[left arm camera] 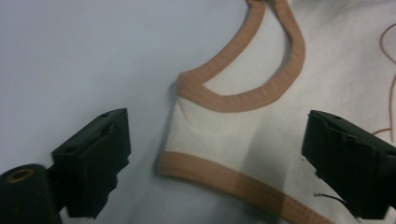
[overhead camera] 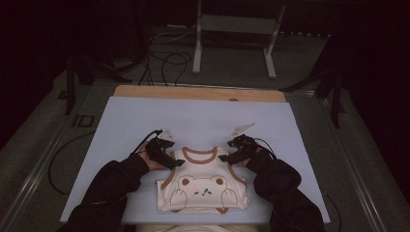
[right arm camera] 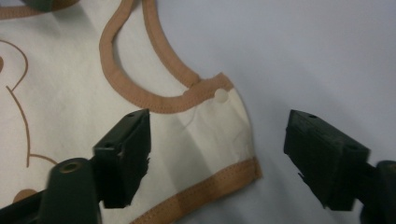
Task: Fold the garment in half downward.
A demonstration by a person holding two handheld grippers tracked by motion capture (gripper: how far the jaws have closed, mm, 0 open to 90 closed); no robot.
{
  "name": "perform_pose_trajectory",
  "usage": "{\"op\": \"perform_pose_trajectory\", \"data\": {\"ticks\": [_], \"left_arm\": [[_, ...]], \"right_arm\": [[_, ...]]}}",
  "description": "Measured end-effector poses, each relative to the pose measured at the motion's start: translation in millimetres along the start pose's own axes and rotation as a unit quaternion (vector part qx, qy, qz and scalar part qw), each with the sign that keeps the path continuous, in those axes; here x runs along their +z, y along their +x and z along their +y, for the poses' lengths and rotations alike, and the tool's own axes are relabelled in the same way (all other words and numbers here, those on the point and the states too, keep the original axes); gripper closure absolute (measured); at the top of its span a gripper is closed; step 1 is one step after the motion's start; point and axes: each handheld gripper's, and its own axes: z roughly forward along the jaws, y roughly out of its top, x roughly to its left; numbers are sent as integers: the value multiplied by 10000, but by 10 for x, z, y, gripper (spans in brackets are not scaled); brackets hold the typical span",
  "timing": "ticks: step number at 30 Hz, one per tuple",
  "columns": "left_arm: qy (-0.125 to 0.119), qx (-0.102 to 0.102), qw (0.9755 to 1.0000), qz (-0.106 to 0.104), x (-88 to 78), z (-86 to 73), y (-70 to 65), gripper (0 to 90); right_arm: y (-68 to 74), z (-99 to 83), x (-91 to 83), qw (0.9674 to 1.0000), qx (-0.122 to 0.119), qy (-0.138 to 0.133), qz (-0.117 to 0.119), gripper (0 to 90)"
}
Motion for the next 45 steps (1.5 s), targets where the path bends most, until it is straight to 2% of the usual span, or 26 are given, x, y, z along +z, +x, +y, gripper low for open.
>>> {"op": "perform_pose_trajectory", "data": {"ticks": [11,14,16,18,20,23,25,26,30,32,34,36,37,38,39,41,45], "left_arm": [[32,82,9999,-70,10,-28,8,215],[60,168,9998,-79,31,-43,9,284],[79,150,9998,-70,47,-54,14,323],[93,194,9998,-23,54,-59,12,385],[89,189,9998,22,57,-55,12,390],[115,202,9997,109,60,-51,9,441],[123,165,9997,149,66,-42,-8,467],[138,172,9996,170,66,-36,-14,514],[124,177,9996,193,77,-26,-43,570],[181,129,9996,186,80,-7,-52,622],[223,158,9995,165,82,10,-63,638],[231,119,9995,157,86,17,-67,701],[246,97,9995,158,84,20,-66,701],[252,46,9995,165,85,24,-63,747],[253,43,9995,160,86,26,-63,747],[245,-2,9996,111,93,31,-64,809],[241,10,9997,56,97,36,-71,861]], "right_arm": [[-23,-1,68,9999,-39,149,23,337],[-20,-8,77,9997,-80,204,-76,389],[-23,-15,80,9995,-131,264,-139,413],[-21,-29,102,9984,-223,443,-266,439],[-30,-32,99,9985,-259,426,-236,445],[-5,-20,92,9984,-158,495,-202,501],[-4,-16,92,9983,-216,506,-172,538],[6,-6,93,9980,-246,551,-171,574],[22,3,90,9980,-210,578,-144,624],[24,4,93,9981,-199,571,-147,681],[23,5,91,9980,-205,580,-132,702],[29,11,91,9980,-182,598,-110,758],[29,11,91,9980,-182,598,-110,758],[31,10,91,9980,-180,598,-91,775],[31,10,91,9980,-180,598,-91,775],[32,12,92,9979,-210,601,-73,798],[43,21,88,9976,-240,652,-62,819]]}}
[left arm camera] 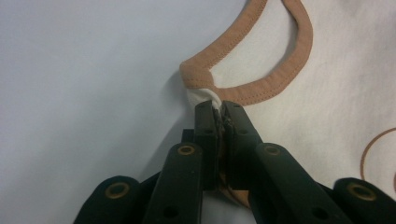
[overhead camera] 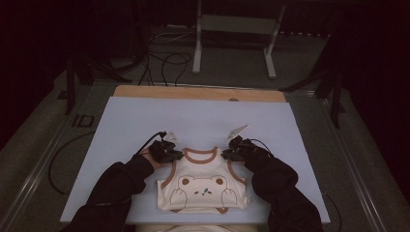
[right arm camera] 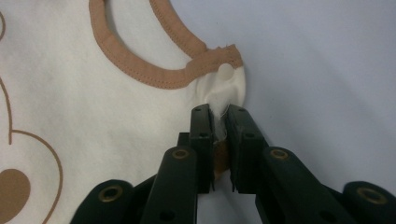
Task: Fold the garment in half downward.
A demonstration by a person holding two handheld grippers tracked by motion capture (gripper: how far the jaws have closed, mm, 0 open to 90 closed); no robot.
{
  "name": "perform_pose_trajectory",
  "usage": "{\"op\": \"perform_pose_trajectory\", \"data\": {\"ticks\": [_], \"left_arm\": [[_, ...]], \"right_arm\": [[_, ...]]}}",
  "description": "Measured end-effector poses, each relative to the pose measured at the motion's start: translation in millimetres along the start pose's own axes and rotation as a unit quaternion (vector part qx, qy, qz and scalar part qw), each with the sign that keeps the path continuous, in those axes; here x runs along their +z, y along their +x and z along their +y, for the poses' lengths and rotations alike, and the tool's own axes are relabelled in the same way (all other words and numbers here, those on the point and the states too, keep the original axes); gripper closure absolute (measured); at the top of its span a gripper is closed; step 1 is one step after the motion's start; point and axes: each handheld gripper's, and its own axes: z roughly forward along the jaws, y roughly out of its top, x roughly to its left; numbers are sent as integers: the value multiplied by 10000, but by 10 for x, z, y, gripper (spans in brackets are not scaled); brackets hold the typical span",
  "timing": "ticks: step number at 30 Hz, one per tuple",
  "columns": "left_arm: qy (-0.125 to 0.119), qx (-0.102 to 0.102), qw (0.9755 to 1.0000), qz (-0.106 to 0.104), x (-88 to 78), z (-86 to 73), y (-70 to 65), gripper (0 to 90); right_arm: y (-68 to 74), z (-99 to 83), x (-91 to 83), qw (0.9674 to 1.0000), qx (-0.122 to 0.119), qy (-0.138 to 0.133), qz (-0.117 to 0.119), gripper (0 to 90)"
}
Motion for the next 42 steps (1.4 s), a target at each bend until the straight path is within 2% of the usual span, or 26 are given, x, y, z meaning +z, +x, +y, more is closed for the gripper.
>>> {"op": "perform_pose_trajectory", "data": {"ticks": [1,10,11,14,23,36,42], "left_arm": [[8,66,10000,30,-2,0,-7,862],[5,215,9998,53,-17,0,-22,869],[12,219,9997,54,-26,-2,-22,870],[-13,175,9998,37,-49,0,-20,871],[-152,260,9994,140,-184,86,-34,872],[-246,396,9988,150,-356,190,-60,873],[-367,460,9980,248,-451,235,-91,874]], "right_arm": [[1,2,0,10000,2,0,4,821],[-3,6,-9,10000,31,19,27,826],[-8,7,-34,10000,34,-48,61,826],[-11,11,-54,10000,11,-22,44,826],[17,82,-162,9999,-96,-129,-40,827],[28,155,-302,9994,-146,-304,-94,826],[37,191,-357,9991,-198,-355,-139,827]]}}
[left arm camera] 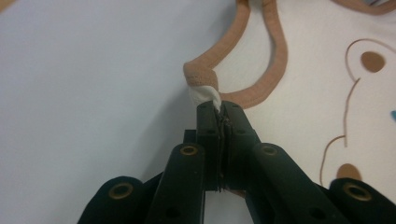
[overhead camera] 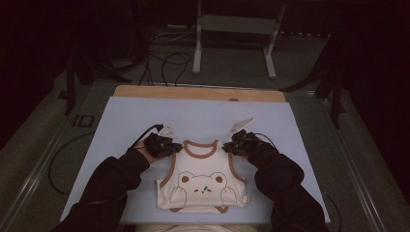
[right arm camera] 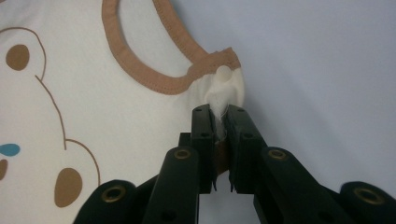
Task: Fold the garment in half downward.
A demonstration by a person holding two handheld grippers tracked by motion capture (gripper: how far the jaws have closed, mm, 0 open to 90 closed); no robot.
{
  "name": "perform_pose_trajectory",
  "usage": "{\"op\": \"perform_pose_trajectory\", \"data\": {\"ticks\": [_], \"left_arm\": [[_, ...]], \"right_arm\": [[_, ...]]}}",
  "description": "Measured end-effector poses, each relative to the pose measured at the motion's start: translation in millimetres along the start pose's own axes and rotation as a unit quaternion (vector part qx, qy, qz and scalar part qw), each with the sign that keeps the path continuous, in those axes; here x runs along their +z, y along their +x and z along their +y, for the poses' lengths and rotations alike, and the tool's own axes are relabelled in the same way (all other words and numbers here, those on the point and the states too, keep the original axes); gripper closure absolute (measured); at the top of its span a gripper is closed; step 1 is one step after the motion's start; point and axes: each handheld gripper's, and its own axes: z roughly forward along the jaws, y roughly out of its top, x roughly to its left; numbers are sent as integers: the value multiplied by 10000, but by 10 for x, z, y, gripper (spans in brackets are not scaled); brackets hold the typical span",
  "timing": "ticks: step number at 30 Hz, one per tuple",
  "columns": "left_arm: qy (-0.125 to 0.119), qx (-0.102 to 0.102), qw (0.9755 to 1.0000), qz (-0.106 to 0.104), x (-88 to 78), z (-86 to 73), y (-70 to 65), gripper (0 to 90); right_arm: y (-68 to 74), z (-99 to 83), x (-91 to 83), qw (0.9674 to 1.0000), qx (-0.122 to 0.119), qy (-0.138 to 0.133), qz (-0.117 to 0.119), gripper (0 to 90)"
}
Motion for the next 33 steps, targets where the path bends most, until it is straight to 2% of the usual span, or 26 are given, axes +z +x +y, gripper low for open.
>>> {"op": "perform_pose_trajectory", "data": {"ticks": [3,6,17,33], "left_arm": [[-43,75,10000,33,-63,50,1,874],[-124,48,9999,75,-114,94,13,874],[-458,156,9987,125,-329,311,109,874],[-601,278,9976,221,-468,486,190,875]], "right_arm": [[-3,31,-50,10000,-30,-39,-41,827],[-14,76,-113,9999,-52,-111,-121,827],[-88,315,-355,9983,-182,-413,-373,827],[-110,454,-511,9961,-236,-584,-617,827]]}}
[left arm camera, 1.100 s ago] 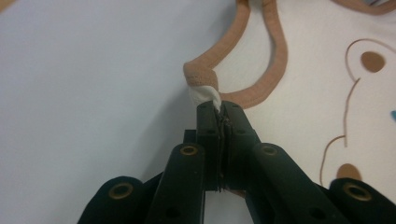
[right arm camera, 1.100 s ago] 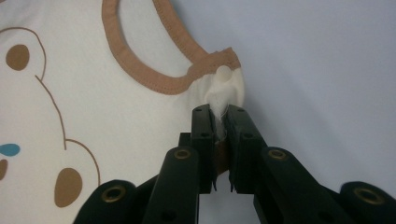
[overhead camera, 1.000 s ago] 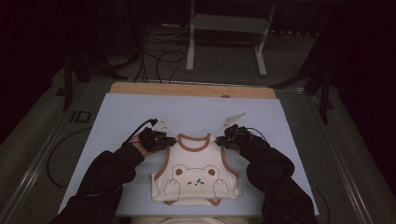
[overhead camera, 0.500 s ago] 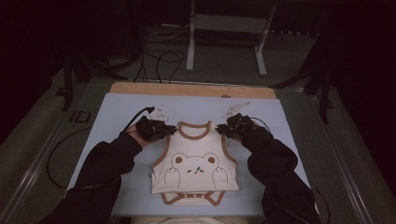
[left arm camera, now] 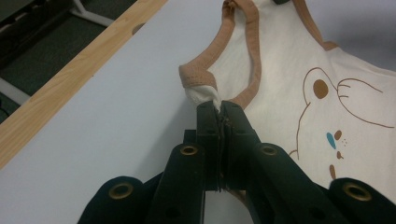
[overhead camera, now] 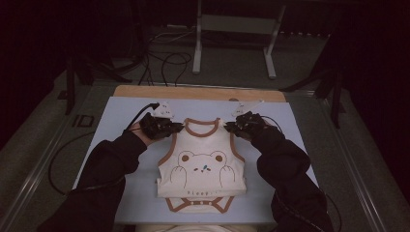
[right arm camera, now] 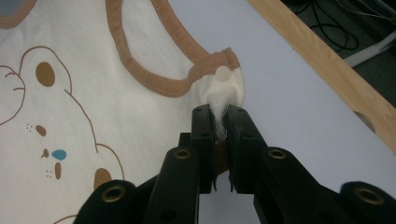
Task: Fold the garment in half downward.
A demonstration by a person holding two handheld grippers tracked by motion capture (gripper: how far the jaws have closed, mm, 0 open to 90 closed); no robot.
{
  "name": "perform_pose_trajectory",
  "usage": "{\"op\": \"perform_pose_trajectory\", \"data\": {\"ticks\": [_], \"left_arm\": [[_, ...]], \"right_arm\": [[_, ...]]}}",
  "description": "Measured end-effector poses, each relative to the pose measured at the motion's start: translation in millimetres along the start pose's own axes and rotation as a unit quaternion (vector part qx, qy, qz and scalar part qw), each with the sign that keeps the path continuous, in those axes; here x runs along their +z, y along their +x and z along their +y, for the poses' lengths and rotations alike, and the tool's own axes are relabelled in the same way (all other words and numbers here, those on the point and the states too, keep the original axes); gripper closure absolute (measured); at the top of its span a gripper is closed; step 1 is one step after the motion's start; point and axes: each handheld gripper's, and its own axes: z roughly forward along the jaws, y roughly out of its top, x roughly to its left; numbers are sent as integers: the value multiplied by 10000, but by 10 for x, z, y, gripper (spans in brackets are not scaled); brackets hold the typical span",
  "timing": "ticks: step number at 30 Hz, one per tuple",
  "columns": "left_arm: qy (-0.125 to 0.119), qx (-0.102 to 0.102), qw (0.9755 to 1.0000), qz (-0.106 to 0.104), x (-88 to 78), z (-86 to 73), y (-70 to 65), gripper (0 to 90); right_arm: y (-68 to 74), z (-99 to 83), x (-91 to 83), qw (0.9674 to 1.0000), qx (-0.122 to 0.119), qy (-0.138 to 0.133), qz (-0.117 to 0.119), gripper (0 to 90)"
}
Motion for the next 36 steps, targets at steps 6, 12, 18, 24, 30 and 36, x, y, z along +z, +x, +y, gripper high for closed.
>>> {"op": "perform_pose_trajectory", "data": {"ticks": [6,12,18,24,30,36], "left_arm": [[-96,39,9999,119,-80,78,64,874],[-224,29,9996,195,-142,179,131,875],[-279,76,9991,298,-191,237,157,874],[-426,84,9984,355,-263,315,209,874],[-537,136,9973,488,-341,392,246,874],[-613,144,9961,622,-398,435,275,874]], "right_arm": [[-40,89,-58,9999,-73,-71,-121,826],[-87,220,-143,9995,-89,-190,-227,827],[-124,351,-228,9989,-143,-301,-320,827],[-165,436,-282,9983,-147,-380,-408,827],[-204,545,-345,9972,-173,-491,-532,827],[-223,606,-400,9965,-176,-548,-610,826]]}}
